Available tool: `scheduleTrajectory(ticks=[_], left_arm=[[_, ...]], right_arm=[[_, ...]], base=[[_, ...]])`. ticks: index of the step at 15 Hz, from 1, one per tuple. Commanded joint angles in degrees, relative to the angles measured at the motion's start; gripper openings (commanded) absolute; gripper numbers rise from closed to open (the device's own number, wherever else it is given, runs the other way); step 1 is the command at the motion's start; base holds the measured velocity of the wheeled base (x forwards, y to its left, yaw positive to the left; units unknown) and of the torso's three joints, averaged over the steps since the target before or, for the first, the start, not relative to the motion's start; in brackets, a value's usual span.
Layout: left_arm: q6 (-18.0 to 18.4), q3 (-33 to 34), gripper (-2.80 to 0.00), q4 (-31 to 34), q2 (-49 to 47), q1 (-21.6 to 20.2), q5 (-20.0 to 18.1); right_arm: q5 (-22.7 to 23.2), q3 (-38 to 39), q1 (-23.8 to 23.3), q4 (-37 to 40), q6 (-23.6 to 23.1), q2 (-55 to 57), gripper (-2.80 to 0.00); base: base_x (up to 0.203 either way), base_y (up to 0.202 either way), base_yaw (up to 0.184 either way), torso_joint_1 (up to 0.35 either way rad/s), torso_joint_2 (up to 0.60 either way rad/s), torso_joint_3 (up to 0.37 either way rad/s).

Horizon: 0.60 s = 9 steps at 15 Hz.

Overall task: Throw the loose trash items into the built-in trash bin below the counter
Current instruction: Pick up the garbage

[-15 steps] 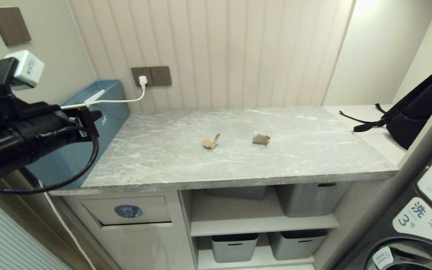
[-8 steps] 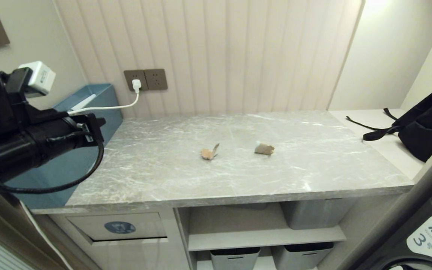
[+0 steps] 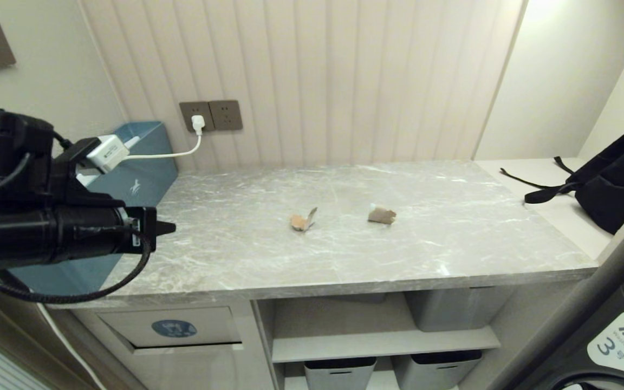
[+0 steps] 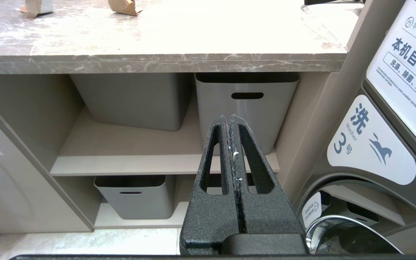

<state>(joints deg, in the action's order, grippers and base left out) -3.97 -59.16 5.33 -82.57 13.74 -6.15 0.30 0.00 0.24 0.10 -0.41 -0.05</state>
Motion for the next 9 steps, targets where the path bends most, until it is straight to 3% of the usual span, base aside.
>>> scheduleTrajectory(ticks=[1,2,3,4,6,8,9], left_arm=[[0.2,-2.2,-2.8,1.8,-1.8,0.2,-3.8],[0.5,-3.3,-2.8,4.0,-2.1,0.4,-5.4],[1.1,-6.1,0.0,10.6,-2.6,0.7,-7.5],[1.7,-9.1,0.0,16.1,-3.4,1.0,-9.1],[2.3,-12.7,0.0,19.5,-6.4,1.7,-10.7],[2.4,-15.0,0.0,16.7,-10.6,3.8,-10.2],[2.4,-15.5,0.0,11.2,-13.1,5.9,-8.9]], right_arm=[[0.0,0.0,0.0,0.0,0.0,0.0,-2.8],[0.0,0.0,0.0,0.0,0.0,0.0,-2.8],[0.0,0.0,0.0,0.0,0.0,0.0,-2.8],[0.0,0.0,0.0,0.0,0.0,0.0,-2.8],[0.0,0.0,0.0,0.0,0.0,0.0,-2.8],[0.0,0.0,0.0,0.0,0.0,0.0,-2.8],[0.0,0.0,0.0,0.0,0.0,0.0,-2.8]], base=[[0.0,0.0,0.0,0.0,0.0,0.0],[0.0,0.0,0.0,0.0,0.0,0.0],[0.0,0.0,0.0,0.0,0.0,0.0],[0.0,0.0,0.0,0.0,0.0,0.0],[0.0,0.0,0.0,0.0,0.0,0.0],[0.0,0.0,0.0,0.0,0.0,0.0],[0.0,0.0,0.0,0.0,0.0,0.0]])
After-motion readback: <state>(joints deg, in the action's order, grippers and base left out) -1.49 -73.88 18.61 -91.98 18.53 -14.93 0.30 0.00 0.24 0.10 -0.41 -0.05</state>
